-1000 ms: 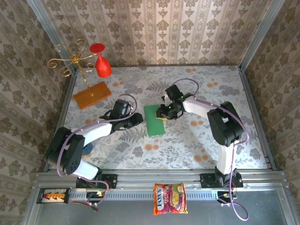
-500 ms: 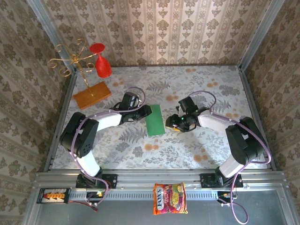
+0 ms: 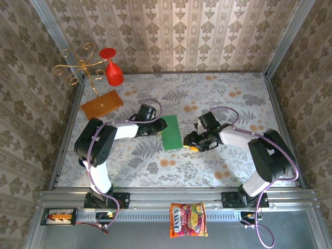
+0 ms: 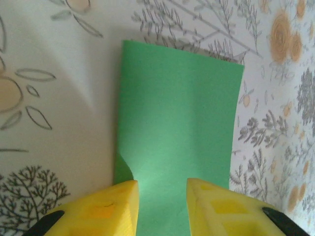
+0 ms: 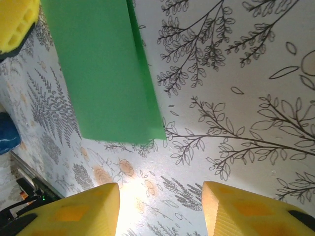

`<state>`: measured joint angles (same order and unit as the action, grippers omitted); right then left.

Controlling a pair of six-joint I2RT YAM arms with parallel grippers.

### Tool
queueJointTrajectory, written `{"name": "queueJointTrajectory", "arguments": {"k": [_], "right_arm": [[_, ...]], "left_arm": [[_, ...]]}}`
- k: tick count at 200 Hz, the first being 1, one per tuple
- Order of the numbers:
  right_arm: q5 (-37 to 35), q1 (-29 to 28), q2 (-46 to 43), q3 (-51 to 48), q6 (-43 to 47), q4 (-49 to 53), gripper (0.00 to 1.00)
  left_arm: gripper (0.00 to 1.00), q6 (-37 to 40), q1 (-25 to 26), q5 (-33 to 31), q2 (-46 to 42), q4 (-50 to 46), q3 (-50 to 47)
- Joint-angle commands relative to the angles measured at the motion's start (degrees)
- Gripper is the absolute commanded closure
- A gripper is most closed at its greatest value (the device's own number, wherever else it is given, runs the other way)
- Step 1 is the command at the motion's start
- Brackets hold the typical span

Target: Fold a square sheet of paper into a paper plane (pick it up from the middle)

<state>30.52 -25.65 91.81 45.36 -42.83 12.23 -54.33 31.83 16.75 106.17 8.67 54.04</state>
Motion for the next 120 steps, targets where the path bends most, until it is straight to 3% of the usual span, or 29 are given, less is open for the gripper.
{"name": "queueJointTrajectory", "arguments": {"k": [1, 120], "right_arm": [[2.3, 0.3, -0.1, -1.3, -1.7, -2.5, 0.53], [6.3, 0.3, 6.6, 0.2, -4.8, -10.7, 0.61]], "left_arm": [[0.7, -2.0, 0.3, -1.5, 0.8, -0.5, 0.7], [0.71, -1.5, 0.7, -1.3, 1.5, -5.0, 1.9]]}}
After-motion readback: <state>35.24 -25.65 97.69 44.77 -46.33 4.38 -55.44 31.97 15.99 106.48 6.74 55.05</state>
